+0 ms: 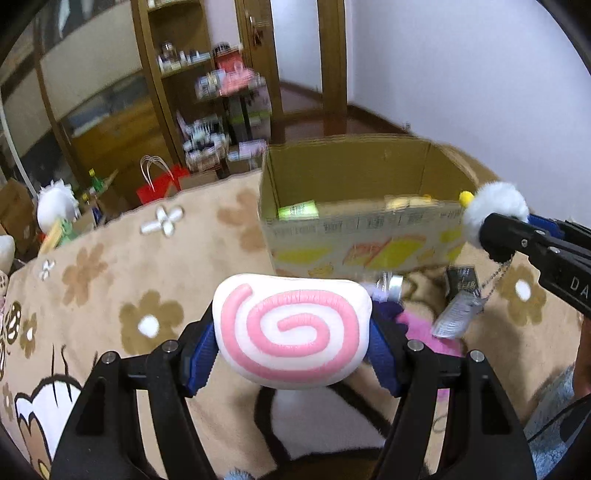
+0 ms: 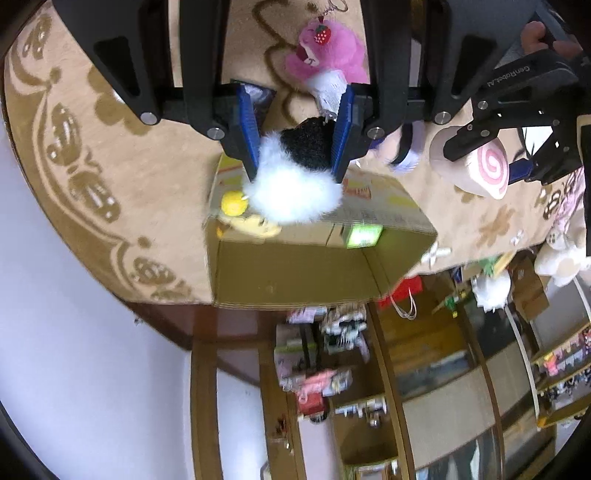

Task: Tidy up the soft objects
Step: 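Lift the pink swirl cushion and white pompom plush over the box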

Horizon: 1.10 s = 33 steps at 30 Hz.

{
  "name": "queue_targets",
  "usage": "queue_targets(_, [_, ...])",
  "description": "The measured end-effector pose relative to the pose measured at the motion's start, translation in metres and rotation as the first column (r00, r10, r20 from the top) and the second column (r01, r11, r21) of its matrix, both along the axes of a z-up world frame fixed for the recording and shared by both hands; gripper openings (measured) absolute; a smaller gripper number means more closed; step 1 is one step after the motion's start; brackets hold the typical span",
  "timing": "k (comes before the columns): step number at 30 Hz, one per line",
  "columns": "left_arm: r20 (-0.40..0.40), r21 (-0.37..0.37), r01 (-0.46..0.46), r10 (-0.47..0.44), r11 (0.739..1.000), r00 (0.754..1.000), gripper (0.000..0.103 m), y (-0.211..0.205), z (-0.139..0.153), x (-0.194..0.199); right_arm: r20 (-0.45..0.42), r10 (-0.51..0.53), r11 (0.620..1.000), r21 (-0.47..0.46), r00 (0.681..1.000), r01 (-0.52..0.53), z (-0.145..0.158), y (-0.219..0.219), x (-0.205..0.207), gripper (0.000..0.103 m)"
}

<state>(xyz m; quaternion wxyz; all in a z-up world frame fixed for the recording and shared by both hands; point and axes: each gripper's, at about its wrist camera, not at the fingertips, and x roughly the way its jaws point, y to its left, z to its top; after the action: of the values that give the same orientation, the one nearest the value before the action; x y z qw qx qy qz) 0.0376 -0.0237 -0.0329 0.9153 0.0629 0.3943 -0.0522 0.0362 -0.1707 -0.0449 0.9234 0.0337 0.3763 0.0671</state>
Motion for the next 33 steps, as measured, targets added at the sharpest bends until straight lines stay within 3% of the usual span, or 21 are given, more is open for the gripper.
queue_targets(6, [0.143,-0.016,-0.018,0.02,1.0,0.99,0.07,0.001,0.024,-0.003,0.085,-0.035,0.999,0.03,0.996,0.033,0.022,-0.012,-0.002,0.038])
queue_targets(16, [0.269,-0.012,-0.036,0.038,0.999,0.962,0.07,0.002,0.048,0.019,0.194,-0.052,0.997,0.067,0.98,0.04,0.052,-0.02,0.013,0.038])
queue_targets(25, [0.27,0.017,-0.007,0.002,1.0,0.963,0.07,-0.01,0.048,0.058,0.261,-0.046,0.999,-0.003,0.964,0.048,0.067,-0.012,0.043,0.038])
queue_targets(33, [0.226,0.015,0.016,-0.019,1.0,0.974,0.07,-0.023,0.033,0.095,0.236,-0.044,0.997,-0.05,0.971,0.058,0.051,-0.011,0.071,0.039])
